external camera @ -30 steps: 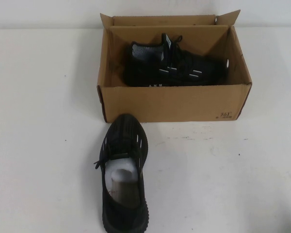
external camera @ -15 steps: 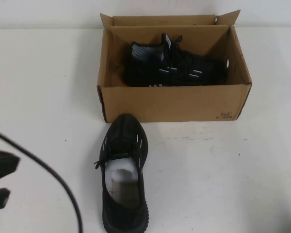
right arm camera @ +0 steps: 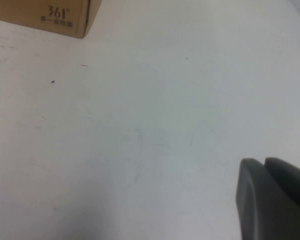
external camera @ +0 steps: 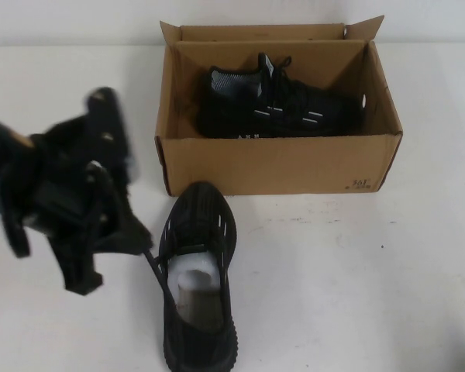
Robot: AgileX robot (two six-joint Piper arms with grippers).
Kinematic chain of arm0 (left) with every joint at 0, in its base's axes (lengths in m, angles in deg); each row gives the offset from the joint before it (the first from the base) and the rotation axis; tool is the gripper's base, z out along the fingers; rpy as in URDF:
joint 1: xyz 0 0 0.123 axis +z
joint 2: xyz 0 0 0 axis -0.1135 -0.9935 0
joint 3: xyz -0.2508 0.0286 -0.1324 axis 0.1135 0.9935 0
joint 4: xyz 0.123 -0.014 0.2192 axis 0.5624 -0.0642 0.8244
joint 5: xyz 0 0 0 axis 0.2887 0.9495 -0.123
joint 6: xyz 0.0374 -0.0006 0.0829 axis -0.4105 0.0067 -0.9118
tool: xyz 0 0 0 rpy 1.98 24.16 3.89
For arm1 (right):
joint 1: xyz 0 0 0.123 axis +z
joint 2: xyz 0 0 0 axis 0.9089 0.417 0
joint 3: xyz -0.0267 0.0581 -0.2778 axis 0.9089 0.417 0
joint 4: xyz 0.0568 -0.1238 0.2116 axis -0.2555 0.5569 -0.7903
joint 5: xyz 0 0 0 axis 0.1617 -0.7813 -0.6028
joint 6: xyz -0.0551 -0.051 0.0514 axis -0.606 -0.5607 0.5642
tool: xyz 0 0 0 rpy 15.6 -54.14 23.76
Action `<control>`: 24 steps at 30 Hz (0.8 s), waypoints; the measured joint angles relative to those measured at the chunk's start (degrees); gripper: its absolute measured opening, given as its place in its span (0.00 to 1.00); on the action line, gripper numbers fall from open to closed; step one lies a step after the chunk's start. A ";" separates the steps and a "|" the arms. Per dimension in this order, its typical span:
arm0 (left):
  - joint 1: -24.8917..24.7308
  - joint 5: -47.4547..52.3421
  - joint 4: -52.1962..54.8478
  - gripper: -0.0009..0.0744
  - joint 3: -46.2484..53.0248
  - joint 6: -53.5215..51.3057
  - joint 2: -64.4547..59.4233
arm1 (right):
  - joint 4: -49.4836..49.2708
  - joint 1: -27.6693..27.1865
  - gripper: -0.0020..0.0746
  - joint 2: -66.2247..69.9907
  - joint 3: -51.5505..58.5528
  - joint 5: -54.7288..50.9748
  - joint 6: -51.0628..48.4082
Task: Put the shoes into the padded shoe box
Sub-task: Pick up the shoe from the table
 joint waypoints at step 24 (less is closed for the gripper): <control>-17.68 -10.23 21.37 0.51 -8.07 14.70 -14.42 | 0.04 0.00 0.01 0.00 0.00 0.00 0.00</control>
